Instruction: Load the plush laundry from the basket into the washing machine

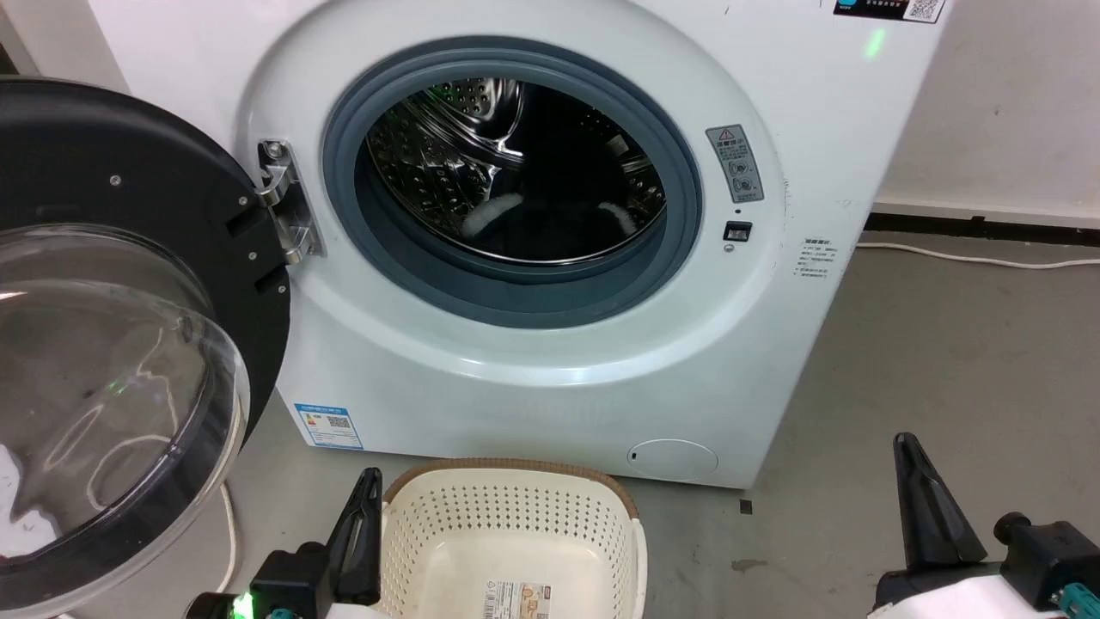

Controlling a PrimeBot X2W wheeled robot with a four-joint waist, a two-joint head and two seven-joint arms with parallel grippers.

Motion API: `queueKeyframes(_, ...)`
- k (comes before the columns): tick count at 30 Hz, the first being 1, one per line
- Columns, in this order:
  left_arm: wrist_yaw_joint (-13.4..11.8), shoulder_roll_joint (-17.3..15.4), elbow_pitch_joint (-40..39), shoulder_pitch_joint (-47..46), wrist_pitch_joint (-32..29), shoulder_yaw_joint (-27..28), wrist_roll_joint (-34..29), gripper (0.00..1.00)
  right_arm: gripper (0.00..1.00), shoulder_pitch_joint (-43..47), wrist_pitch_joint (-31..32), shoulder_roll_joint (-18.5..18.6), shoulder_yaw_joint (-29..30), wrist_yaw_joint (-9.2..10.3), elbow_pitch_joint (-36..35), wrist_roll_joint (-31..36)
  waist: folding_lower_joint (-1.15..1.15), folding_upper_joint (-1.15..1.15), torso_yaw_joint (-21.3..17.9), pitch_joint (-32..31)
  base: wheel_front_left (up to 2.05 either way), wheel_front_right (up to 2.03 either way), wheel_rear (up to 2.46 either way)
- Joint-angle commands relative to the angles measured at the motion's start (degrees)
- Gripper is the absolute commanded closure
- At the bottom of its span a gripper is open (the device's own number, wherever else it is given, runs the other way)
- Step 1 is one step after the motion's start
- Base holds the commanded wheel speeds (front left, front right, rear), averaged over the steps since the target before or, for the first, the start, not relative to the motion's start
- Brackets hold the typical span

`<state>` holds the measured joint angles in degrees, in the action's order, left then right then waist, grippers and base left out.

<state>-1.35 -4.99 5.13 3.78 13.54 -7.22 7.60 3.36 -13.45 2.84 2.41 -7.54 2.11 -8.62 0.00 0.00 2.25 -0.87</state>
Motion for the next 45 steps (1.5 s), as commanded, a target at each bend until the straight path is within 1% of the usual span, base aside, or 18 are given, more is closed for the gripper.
queueKeyframes(1,0.1,0.07,-0.39,-0.35,-0.52,0.26,-0.64,1.0,1.0,-0.36,0.36,0.0,-0.14,0.02,-0.21,0.49,0.0,0.0,-0.04,0.01,0.0,0.0,0.0)
queueKeyframes(45,0.58,0.86,-2.22,-1.68,-5.55,2.95,-3.33,1.0,1.0,-1.52,5.42,0.02,-1.02,0.03,-0.94,3.63,0.0,0.0,-0.89,0.35,0.0,0.0,0.0)
